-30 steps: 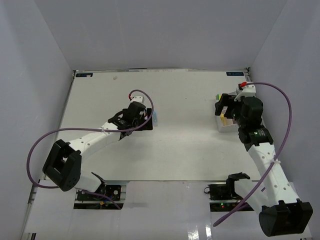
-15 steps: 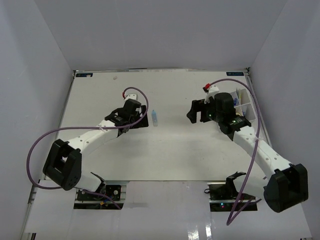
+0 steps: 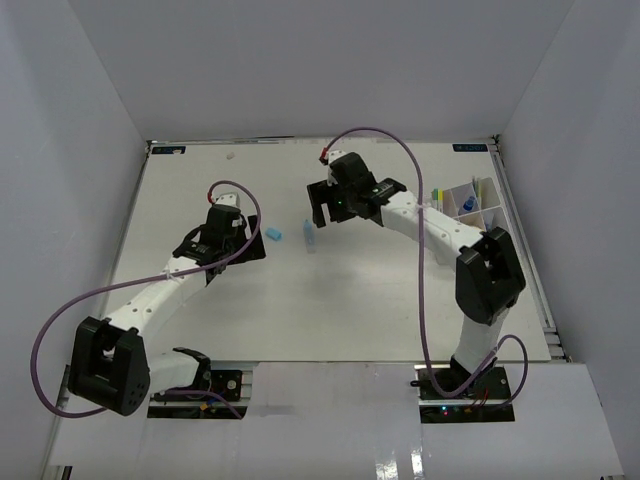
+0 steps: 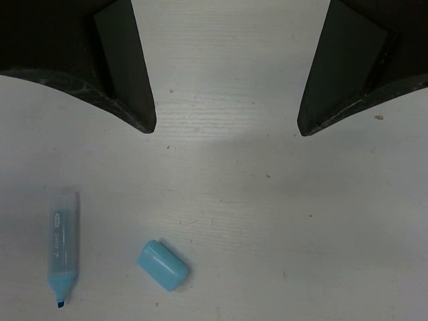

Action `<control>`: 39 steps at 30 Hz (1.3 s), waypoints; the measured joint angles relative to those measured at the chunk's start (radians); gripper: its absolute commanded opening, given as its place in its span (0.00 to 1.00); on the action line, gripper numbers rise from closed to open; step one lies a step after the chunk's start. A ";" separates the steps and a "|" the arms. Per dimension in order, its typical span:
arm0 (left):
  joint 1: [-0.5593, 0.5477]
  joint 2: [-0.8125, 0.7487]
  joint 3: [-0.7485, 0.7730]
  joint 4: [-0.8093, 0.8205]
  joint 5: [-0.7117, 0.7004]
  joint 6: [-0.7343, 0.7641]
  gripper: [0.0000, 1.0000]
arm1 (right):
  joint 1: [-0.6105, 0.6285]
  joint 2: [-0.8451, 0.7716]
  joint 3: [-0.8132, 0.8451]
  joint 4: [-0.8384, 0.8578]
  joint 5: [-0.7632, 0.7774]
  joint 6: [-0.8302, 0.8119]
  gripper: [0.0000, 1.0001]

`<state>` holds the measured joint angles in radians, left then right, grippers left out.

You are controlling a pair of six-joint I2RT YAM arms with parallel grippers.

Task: Sort the stationery into containers
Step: Pick up the pen from the center of the board.

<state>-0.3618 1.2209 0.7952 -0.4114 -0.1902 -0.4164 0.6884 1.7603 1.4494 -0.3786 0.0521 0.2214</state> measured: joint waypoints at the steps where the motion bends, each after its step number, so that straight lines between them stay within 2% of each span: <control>1: 0.002 -0.005 -0.006 -0.003 0.005 0.006 0.98 | 0.012 0.041 0.046 -0.022 0.011 0.003 0.87; 9: 0.020 -0.041 -0.016 -0.004 0.024 0.014 0.98 | 0.080 0.342 0.352 -0.153 0.095 0.013 0.83; 16: 0.023 -0.066 -0.017 -0.003 0.033 0.015 0.98 | 0.103 0.492 0.460 -0.217 0.137 0.029 0.73; 23: 0.023 -0.066 -0.017 -0.003 0.051 0.015 0.98 | 0.104 0.562 0.494 -0.229 0.176 0.033 0.68; 33: 0.025 -0.066 -0.017 -0.003 0.063 0.015 0.98 | 0.104 0.566 0.478 -0.167 0.208 0.039 0.61; 39: 0.025 -0.066 -0.017 -0.003 0.069 0.015 0.98 | 0.104 0.569 0.451 -0.121 0.214 0.048 0.52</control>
<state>-0.3367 1.1553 0.7780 -0.4141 -0.1215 -0.4011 0.7925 2.3291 1.8999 -0.4999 0.2661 0.2699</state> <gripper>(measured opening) 0.979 0.543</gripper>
